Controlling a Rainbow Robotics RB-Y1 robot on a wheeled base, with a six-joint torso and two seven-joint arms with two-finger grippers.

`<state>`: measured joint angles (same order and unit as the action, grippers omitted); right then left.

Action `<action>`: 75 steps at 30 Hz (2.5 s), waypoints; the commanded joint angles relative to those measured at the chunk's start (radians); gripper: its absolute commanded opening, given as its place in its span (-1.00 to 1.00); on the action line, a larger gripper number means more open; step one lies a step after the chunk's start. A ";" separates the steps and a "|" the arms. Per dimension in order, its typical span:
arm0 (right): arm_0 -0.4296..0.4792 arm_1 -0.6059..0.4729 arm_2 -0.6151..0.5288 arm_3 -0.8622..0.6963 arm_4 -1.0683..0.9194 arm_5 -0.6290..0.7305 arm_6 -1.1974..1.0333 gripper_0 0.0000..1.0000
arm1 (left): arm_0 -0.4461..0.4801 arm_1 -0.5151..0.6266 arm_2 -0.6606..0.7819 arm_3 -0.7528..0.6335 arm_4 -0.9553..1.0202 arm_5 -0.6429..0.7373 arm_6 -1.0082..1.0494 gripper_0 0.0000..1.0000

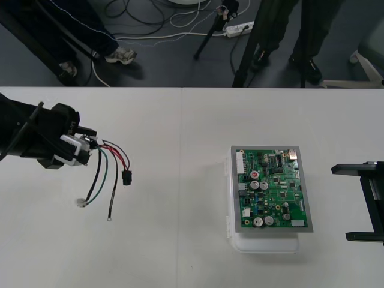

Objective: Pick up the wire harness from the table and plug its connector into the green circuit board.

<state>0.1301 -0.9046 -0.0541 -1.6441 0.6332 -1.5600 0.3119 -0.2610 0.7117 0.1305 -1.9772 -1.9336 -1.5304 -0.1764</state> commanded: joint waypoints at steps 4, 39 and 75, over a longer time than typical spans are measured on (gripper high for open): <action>0.008 -0.024 -0.021 -0.002 -0.020 -0.011 -0.062 1.00 | 0.011 -0.109 0.080 -0.058 0.021 -0.040 0.143 -1.00; -0.010 0.033 -0.104 -0.002 0.039 -0.011 -0.157 1.00 | 0.011 -0.436 -0.029 -0.370 -0.211 -0.040 0.801 -1.00; 0.031 0.032 -0.122 -0.037 0.003 0.069 -0.238 1.00 | -0.001 -0.575 -0.397 -0.456 -0.720 -0.040 1.069 -1.00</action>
<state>0.1307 -0.8771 -0.1348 -1.6457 0.6588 -1.5304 0.1223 -0.2584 0.1657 -0.2427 -2.3931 -2.6464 -1.5474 0.8664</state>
